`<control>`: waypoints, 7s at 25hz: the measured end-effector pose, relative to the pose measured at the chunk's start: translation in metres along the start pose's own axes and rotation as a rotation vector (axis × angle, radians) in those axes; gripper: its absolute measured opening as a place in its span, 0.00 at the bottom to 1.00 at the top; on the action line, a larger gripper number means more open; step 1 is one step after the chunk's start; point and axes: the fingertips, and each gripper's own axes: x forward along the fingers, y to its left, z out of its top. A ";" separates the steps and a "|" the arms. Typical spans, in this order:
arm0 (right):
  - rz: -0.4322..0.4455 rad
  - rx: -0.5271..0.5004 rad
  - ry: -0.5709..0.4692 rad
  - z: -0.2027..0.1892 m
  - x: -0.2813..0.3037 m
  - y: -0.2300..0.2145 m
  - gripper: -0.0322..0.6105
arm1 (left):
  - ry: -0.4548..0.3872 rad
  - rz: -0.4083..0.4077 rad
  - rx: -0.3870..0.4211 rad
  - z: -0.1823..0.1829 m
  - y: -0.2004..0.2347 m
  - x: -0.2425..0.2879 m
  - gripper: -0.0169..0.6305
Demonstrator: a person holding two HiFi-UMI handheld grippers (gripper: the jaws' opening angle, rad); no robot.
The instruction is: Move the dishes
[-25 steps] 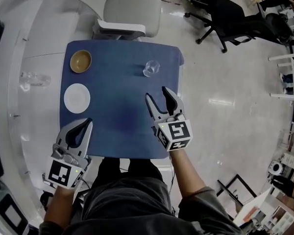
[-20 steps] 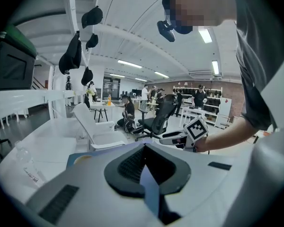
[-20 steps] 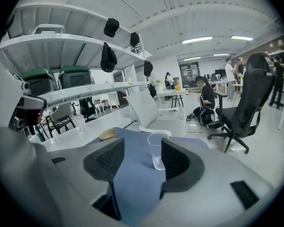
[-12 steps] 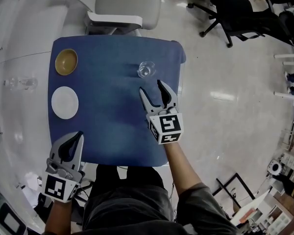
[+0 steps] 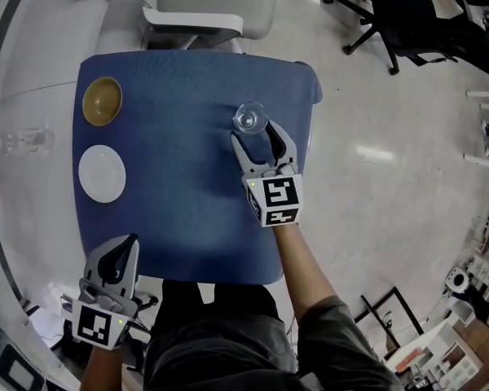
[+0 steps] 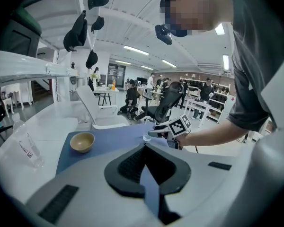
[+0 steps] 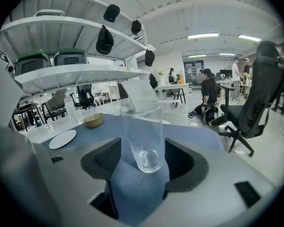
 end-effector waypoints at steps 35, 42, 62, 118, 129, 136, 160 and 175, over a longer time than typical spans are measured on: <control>-0.001 -0.083 0.009 -0.004 0.030 -0.001 0.48 | 0.000 0.044 -0.035 -0.016 0.009 -0.009 0.03; 0.062 -0.108 0.010 0.009 0.013 0.023 0.48 | -0.032 0.093 -0.048 -0.011 0.006 -0.032 0.03; 0.234 -0.170 0.048 0.012 0.018 0.178 0.48 | -0.107 0.165 -0.124 -0.050 0.048 -0.125 0.03; 0.344 -0.254 0.124 -0.038 0.047 0.274 0.49 | -0.103 0.163 -0.202 -0.106 0.061 -0.162 0.03; 0.280 -0.236 0.148 -0.046 0.022 0.261 0.49 | -0.110 0.103 -0.156 -0.102 0.061 -0.163 0.03; 0.237 -0.196 0.175 -0.031 -0.026 0.253 0.49 | -0.189 0.046 -0.085 -0.064 0.060 -0.167 0.03; 0.125 -0.082 -0.045 0.119 -0.172 0.254 0.47 | -0.356 -0.079 0.085 0.050 0.041 -0.177 0.03; 0.182 -0.087 -0.167 0.176 -0.237 0.211 0.45 | -0.396 0.003 0.152 0.109 -0.002 -0.166 0.03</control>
